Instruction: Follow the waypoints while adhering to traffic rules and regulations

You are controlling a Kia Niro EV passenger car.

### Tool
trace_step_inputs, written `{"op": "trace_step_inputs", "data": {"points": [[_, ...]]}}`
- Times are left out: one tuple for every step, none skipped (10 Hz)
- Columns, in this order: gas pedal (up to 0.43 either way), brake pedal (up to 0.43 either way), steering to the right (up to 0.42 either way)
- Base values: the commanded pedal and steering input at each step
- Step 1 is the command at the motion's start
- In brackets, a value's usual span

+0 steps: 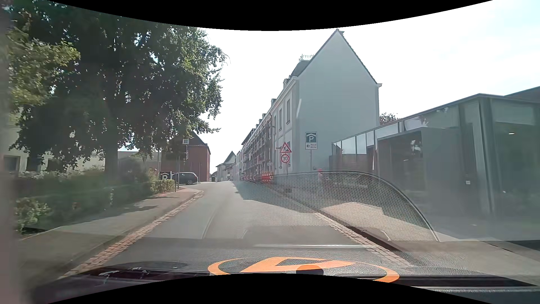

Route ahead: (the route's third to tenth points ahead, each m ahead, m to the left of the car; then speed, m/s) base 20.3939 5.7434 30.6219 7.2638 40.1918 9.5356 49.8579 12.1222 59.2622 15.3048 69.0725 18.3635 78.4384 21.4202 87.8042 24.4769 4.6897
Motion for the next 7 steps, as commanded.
{"op": "trace_step_inputs", "data": {"points": [[0.087,0.000,-0.044],[0.079,0.000,-0.047],[0.079,0.000,-0.053],[0.079,0.000,-0.055],[0.067,0.000,-0.057],[0.067,0.000,-0.057],[0.047,0.000,-0.058]]}}
